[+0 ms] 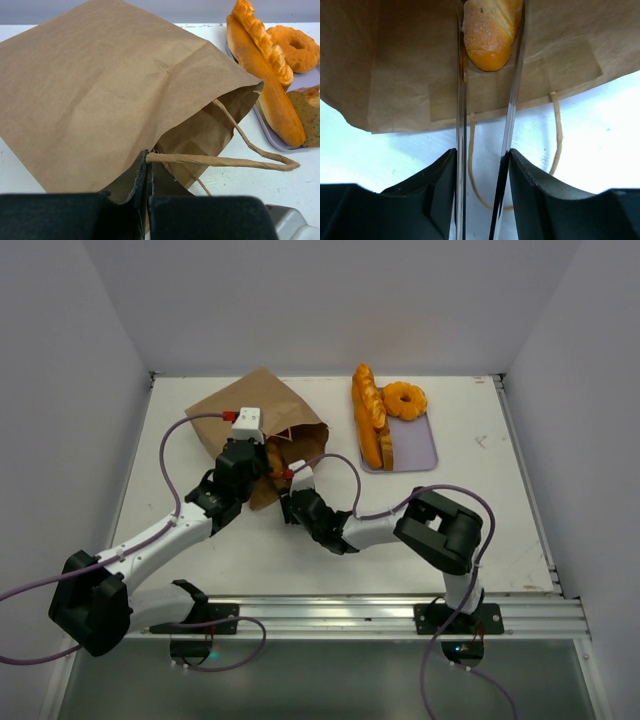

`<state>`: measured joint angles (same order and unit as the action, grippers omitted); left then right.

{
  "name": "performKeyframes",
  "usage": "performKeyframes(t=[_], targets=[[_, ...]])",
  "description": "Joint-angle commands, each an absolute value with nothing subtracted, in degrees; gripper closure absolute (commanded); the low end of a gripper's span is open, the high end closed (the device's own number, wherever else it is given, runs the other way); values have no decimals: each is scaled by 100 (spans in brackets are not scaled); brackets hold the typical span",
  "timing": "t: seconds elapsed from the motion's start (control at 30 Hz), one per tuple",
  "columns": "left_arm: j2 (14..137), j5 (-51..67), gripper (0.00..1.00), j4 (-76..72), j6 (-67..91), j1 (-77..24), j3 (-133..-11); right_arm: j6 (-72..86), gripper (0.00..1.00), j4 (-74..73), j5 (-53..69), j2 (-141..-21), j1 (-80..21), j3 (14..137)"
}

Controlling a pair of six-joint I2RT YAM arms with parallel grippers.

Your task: Take the fake bread out of the paper bag

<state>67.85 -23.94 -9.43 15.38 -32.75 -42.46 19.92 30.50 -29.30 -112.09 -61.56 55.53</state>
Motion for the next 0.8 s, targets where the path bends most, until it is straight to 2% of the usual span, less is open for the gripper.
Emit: performKeyframes(t=[0.0,0.07,0.23,0.77], targets=[[6759,-2408,100,-1257,1494,-3270,-4263,2039,62,3138,-3234,-10723,-6161,5467],[6785,-2408,100,-1257,1494,-3270,-4263,2022,66,3077,-3191,-10591,-6161,5423],[6829,-2417,100,-1239,1503,-3270,-4280,2022,84,2971,-3076,-10319,-6161,5291],[7031,-2382,100,-1187,1512,-3270,-4359,2294,90,2707,-2716,-9449,-6161,4632]])
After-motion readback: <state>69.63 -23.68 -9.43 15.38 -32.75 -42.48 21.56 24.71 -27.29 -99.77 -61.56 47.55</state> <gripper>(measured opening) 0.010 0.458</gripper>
